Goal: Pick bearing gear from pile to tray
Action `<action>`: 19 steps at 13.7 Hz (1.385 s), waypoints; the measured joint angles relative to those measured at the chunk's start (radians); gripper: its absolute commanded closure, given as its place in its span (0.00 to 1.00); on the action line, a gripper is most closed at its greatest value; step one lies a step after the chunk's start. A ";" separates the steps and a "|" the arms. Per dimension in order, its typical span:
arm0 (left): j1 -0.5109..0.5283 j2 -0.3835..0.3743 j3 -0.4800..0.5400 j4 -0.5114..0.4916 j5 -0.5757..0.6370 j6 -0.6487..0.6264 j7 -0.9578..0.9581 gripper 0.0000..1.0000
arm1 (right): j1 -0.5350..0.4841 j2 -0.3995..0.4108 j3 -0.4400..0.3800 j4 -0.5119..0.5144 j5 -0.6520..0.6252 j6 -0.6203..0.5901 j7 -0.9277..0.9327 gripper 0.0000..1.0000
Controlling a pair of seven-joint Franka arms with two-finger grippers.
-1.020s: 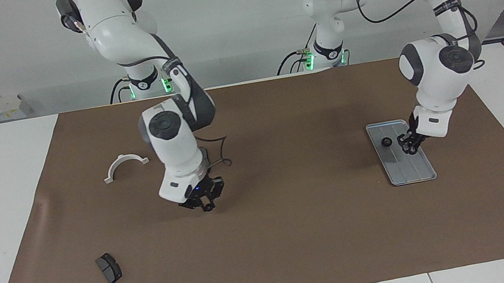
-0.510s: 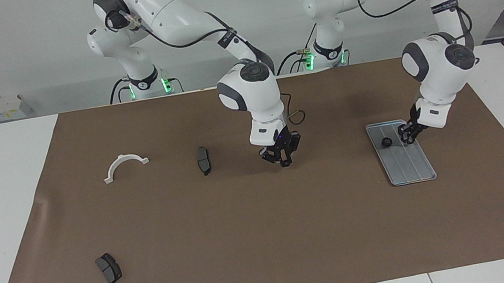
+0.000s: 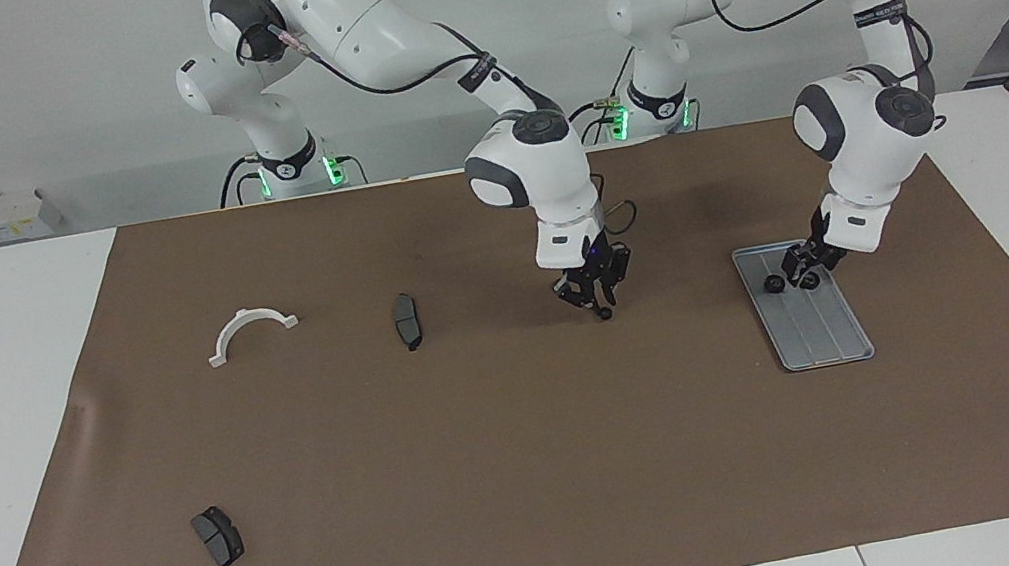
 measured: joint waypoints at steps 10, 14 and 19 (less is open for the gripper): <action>-0.341 -0.006 -0.010 0.137 -0.007 -0.070 -0.401 0.00 | -0.245 -0.086 -0.014 0.174 0.040 -0.403 -0.155 0.51; -0.535 0.042 -0.011 0.135 0.035 -0.056 -0.699 0.00 | -0.401 -0.248 -0.013 0.184 0.098 -0.662 -0.265 0.50; -0.591 0.136 -0.007 0.133 0.063 0.047 -0.789 0.33 | -0.511 -0.424 -0.012 0.179 0.099 -0.942 -0.266 0.45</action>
